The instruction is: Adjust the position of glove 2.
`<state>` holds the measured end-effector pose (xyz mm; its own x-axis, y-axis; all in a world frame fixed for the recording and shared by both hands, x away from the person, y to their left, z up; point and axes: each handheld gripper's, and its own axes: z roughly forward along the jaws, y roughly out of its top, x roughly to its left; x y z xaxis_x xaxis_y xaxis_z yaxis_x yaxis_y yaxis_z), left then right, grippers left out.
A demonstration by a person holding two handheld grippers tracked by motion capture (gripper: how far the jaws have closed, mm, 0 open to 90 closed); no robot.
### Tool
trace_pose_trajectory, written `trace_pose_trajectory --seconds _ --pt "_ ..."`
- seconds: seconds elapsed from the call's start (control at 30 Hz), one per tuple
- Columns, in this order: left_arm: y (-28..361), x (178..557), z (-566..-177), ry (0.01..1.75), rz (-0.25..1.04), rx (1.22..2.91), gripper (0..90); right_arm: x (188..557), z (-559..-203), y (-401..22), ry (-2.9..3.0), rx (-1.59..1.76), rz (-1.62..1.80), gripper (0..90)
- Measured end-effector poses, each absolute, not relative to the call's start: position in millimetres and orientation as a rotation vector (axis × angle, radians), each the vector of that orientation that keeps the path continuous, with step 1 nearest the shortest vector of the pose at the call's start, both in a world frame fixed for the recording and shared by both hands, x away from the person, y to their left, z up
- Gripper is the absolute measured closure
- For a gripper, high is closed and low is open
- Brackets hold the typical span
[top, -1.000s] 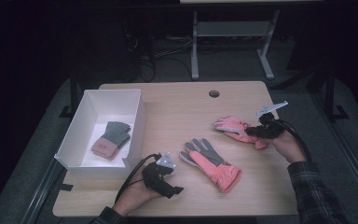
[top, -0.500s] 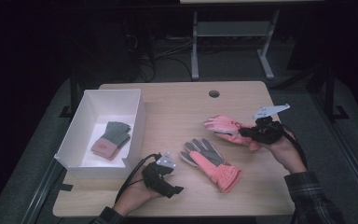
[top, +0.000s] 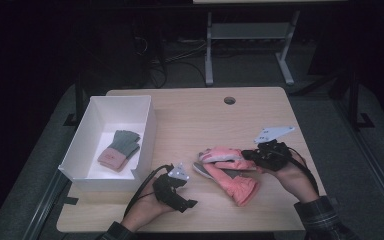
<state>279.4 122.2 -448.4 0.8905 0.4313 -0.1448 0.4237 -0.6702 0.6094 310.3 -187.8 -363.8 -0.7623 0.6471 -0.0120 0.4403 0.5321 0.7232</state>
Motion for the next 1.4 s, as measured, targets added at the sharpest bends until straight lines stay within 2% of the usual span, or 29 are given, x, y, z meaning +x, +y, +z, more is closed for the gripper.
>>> trace_pose_trajectory --seconds 0.43,0.57,0.67,0.83,0.9,1.1,1.23,1.4 --pt "121 279 -450 0.605 -0.001 2.404 20.0 303 -377 -161 2.645 0.833 1.086 89.4" --pt "120 278 -449 0.601 -0.001 2.402 20.8 303 -375 -163 2.648 0.814 1.137 78.9" --pt "121 277 -448 0.599 0.002 2.393 27.7 304 -369 -173 2.621 0.796 1.185 73.1" --pt "122 276 -443 0.586 -0.002 2.372 54.1 312 -365 -202 2.554 0.85 1.219 73.3" --pt "123 276 -440 0.588 0.003 2.36 58.5 315 -367 -220 2.534 0.886 1.231 72.6" --pt "123 278 -441 0.587 -0.002 2.393 66.9 320 -384 -268 2.517 1.025 1.2 71.1" --pt "121 277 -443 0.611 -0.02 2.383 70.5 320 -405 -281 2.571 1.053 1.163 68.8" --pt "121 277 -443 0.615 -0.009 2.383 66.8 325 -422 -283 2.64 1.048 1.175 66.9"
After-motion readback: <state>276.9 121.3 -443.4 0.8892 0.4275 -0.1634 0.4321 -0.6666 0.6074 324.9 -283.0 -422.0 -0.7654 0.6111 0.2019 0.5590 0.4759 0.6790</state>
